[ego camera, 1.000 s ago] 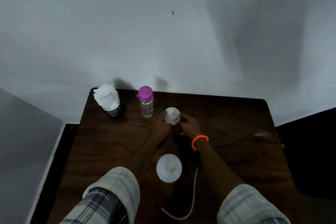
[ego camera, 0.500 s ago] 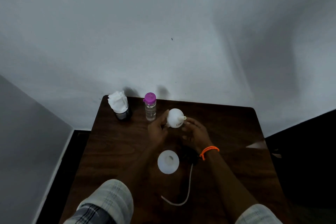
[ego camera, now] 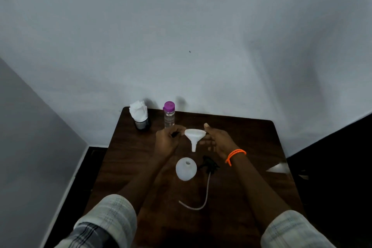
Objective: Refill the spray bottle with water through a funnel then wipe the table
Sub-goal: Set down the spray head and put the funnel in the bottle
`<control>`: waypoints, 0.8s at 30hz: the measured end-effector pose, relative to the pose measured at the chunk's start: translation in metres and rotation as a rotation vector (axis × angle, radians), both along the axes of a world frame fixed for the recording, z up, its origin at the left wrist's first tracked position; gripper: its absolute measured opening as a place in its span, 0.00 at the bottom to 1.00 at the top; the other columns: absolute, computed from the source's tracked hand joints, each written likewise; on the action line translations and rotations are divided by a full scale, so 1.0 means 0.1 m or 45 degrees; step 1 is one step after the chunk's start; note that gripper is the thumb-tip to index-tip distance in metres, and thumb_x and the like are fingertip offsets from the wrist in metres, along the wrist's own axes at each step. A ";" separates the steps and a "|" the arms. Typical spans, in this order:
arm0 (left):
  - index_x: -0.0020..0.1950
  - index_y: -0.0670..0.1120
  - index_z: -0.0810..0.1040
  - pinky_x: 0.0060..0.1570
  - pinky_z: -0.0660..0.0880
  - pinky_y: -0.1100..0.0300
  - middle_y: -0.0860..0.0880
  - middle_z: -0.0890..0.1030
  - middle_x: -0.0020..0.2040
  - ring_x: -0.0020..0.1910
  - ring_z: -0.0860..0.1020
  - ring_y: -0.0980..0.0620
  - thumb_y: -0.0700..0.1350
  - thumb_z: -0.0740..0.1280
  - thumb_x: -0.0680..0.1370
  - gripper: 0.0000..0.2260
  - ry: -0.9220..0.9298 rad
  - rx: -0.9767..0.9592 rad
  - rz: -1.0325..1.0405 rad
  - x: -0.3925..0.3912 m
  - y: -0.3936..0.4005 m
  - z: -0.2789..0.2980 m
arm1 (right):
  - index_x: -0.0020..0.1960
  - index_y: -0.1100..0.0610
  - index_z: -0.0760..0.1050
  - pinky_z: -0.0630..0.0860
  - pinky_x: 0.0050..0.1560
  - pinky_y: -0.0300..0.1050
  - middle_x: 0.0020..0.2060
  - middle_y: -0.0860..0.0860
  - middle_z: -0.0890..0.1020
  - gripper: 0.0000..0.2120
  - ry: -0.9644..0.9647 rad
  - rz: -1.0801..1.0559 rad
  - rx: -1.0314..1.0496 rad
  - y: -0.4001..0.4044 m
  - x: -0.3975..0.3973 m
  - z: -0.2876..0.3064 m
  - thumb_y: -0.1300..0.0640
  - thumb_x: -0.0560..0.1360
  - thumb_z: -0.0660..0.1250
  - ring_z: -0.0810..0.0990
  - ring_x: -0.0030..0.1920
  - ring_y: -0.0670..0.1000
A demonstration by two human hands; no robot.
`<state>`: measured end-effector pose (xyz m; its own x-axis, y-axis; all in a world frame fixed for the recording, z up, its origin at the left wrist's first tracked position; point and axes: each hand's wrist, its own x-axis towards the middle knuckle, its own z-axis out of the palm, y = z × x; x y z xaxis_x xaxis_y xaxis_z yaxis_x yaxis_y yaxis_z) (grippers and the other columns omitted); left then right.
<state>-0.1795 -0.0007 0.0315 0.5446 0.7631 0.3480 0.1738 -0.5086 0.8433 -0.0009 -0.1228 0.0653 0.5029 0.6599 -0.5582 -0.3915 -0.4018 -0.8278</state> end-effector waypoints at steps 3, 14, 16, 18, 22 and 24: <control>0.51 0.45 0.87 0.54 0.80 0.63 0.52 0.87 0.50 0.50 0.85 0.59 0.36 0.75 0.74 0.08 -0.031 -0.097 -0.052 -0.08 -0.08 0.03 | 0.55 0.65 0.80 0.73 0.28 0.41 0.47 0.66 0.85 0.13 0.010 0.011 0.042 -0.07 -0.06 0.02 0.56 0.77 0.73 0.86 0.37 0.54; 0.51 0.43 0.87 0.54 0.82 0.57 0.51 0.88 0.48 0.49 0.86 0.54 0.34 0.76 0.72 0.10 -0.128 -0.332 -0.015 -0.34 -0.23 0.00 | 0.52 0.65 0.79 0.85 0.41 0.49 0.49 0.63 0.85 0.08 0.034 0.003 0.047 -0.27 -0.30 -0.09 0.68 0.74 0.73 0.86 0.44 0.59; 0.51 0.43 0.87 0.54 0.82 0.57 0.51 0.88 0.47 0.49 0.86 0.54 0.33 0.76 0.72 0.10 -0.137 -0.343 -0.017 -0.36 -0.25 0.00 | 0.53 0.66 0.78 0.85 0.42 0.49 0.49 0.62 0.85 0.09 0.032 -0.008 0.053 -0.29 -0.32 -0.11 0.68 0.74 0.73 0.86 0.45 0.59; 0.51 0.42 0.87 0.53 0.82 0.57 0.51 0.88 0.47 0.49 0.86 0.54 0.32 0.76 0.72 0.10 -0.140 -0.362 -0.021 -0.38 -0.28 -0.02 | 0.55 0.67 0.78 0.85 0.42 0.49 0.48 0.62 0.85 0.10 0.026 -0.012 0.055 -0.30 -0.34 -0.13 0.68 0.74 0.73 0.87 0.44 0.59; 0.50 0.44 0.87 0.53 0.82 0.58 0.52 0.88 0.46 0.48 0.86 0.55 0.33 0.77 0.72 0.10 -0.089 -0.400 0.012 -0.41 -0.35 -0.08 | 0.55 0.66 0.78 0.84 0.39 0.48 0.49 0.63 0.85 0.10 0.025 -0.028 0.044 -0.32 -0.35 -0.16 0.69 0.74 0.73 0.87 0.43 0.57; 0.50 0.45 0.87 0.52 0.83 0.59 0.53 0.88 0.46 0.47 0.86 0.56 0.33 0.77 0.72 0.10 -0.078 -0.409 0.023 -0.42 -0.38 -0.10 | 0.55 0.66 0.78 0.84 0.38 0.48 0.50 0.63 0.85 0.11 0.016 -0.025 0.043 -0.33 -0.35 -0.19 0.69 0.74 0.73 0.87 0.43 0.58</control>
<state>-0.2214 -0.0386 0.0216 0.5151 0.8488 0.1193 0.1243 -0.2118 0.9694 -0.0364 -0.1555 0.0465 0.5087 0.6689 -0.5420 -0.4094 -0.3658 -0.8358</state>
